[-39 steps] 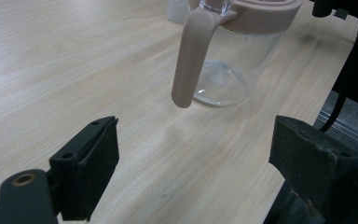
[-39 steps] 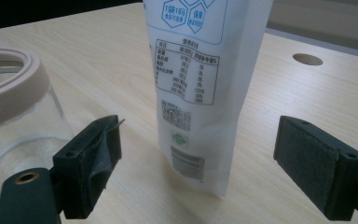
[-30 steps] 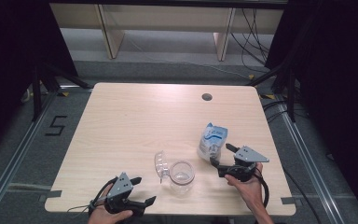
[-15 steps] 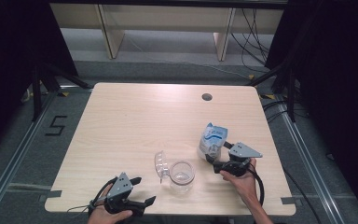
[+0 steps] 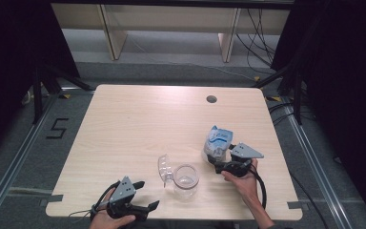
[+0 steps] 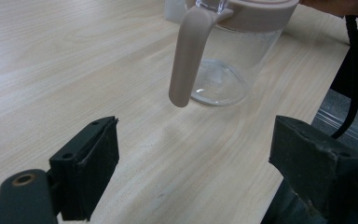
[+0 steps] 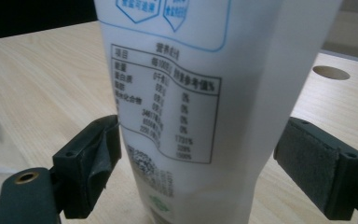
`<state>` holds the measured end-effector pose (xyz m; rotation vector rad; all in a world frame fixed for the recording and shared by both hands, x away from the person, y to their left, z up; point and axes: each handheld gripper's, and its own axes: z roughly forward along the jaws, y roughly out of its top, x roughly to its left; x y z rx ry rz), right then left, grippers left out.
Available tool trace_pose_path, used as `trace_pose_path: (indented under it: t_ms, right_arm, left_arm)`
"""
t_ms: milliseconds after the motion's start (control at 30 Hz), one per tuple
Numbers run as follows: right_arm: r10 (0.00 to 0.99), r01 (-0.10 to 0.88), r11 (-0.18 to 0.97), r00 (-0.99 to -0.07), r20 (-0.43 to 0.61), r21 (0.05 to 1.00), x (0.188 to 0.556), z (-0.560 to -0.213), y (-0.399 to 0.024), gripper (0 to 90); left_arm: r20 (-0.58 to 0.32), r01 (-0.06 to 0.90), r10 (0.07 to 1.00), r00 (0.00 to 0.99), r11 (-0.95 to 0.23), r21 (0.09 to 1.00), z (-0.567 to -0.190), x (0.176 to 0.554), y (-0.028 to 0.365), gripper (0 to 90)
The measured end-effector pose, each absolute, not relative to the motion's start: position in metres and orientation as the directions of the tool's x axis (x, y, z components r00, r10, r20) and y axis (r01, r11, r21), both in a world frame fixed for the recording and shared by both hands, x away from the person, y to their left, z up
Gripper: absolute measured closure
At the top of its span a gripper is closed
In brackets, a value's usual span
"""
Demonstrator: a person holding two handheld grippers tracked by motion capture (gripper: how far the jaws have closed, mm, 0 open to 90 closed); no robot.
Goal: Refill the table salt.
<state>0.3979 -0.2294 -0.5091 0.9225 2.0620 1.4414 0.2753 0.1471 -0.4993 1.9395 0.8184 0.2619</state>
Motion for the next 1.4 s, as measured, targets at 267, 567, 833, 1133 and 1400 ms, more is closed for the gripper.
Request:
trace_pose_path:
  t_ms: [267, 567, 833, 1133, 1400]
  right_arm:
    - [0.742, 0.275, 0.224, -0.671, 0.020, 0.935, 0.403, -0.513, -0.225, 16.0]
    - [0.742, 0.265, 0.233, -0.670, 0.005, 0.936, 0.406, -0.513, -0.216, 16.7]
    - [0.736, 0.237, 0.233, -0.677, -0.012, 0.943, 0.410, -0.511, -0.211, 19.2]
    - [0.729, 0.244, 0.236, -0.684, -0.006, 0.941, 0.413, -0.513, -0.212, 21.9]
    - [0.736, 0.244, 0.241, -0.677, -0.013, 0.940, 0.413, -0.514, -0.212, 24.7]
  left_arm:
    - [-0.157, 0.429, 0.639, 0.753, -0.296, 0.853, -0.499, 0.275, 0.147, 15.0]
    - [-0.146, 0.417, 0.634, 0.759, -0.302, 0.857, -0.499, 0.276, 0.148, 15.1]
    - [-0.146, 0.424, 0.642, 0.753, -0.303, 0.854, -0.498, 0.274, 0.148, 15.0]
    - [-0.149, 0.419, 0.633, 0.760, -0.302, 0.856, -0.499, 0.275, 0.148, 15.0]
    - [-0.152, 0.422, 0.635, 0.757, -0.299, 0.856, -0.499, 0.275, 0.148, 15.0]
